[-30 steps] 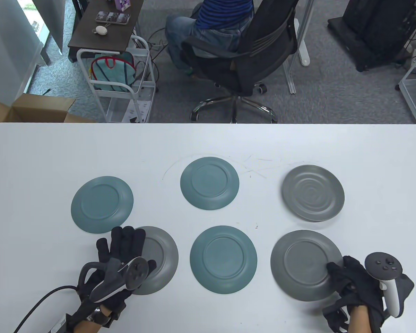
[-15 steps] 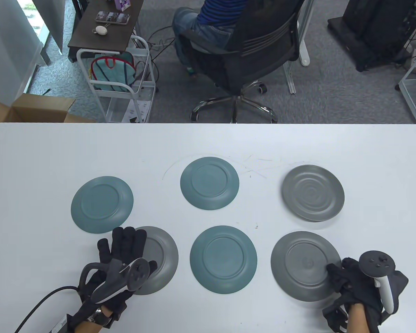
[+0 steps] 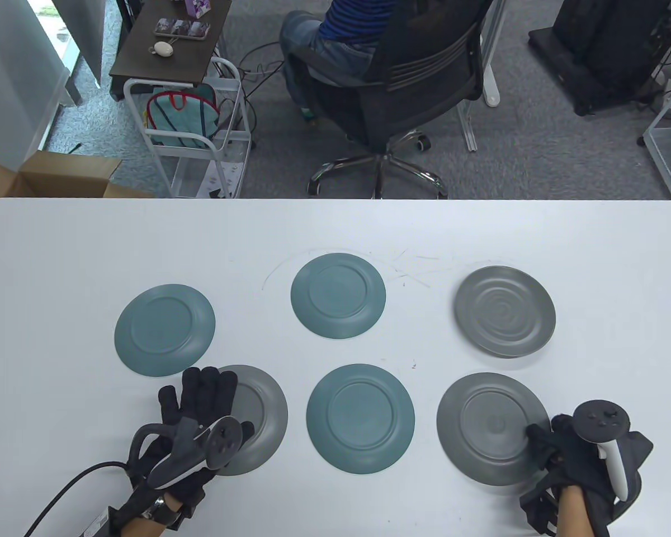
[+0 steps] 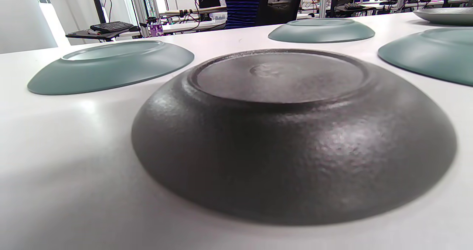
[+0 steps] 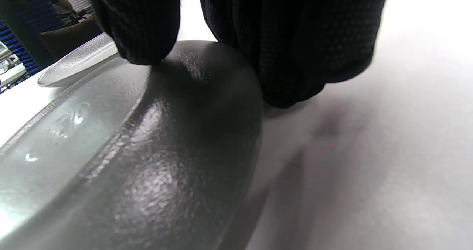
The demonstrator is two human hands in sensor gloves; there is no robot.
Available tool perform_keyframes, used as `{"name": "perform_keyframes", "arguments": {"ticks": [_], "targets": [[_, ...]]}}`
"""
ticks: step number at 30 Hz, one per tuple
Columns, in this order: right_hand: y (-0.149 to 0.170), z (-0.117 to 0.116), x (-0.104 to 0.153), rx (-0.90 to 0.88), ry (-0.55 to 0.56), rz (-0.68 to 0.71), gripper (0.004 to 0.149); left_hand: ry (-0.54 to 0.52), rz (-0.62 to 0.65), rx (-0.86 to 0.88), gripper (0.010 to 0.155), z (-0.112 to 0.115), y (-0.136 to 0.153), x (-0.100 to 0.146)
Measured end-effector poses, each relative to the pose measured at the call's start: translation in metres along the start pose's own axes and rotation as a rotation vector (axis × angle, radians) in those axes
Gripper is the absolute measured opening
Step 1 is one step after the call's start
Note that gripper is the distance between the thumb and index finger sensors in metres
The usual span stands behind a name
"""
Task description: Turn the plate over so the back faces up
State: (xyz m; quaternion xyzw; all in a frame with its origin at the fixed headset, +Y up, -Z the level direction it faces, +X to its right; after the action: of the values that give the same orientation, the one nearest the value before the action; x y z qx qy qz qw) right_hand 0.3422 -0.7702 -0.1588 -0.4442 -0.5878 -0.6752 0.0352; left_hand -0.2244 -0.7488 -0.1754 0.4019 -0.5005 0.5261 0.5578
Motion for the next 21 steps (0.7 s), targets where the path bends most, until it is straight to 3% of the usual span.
{"name": "perform_keyframes", "arguments": {"ticks": [21], "targets": [[-0.013, 0.0, 0.002, 0.221, 0.07, 0.008, 0.067, 0.008, -0.001, -0.001, 0.088, 0.0, -0.001, -0.001]]}}
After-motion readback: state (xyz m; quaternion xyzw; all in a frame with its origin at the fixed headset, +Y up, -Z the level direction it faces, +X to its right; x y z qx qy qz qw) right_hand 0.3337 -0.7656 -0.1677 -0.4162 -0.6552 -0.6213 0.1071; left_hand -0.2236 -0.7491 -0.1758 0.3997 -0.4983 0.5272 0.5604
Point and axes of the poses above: the tracker on the back of each hand, its own y axis roughly to the little-finger side, its own x axis roughly from the fingertips to the wrist, z = x × y, the point moved 1 cm from there along -x, roughly from the wrist to the fingertips, and after that the axes turned 9 degrees about -z, right-handed, at the moved point
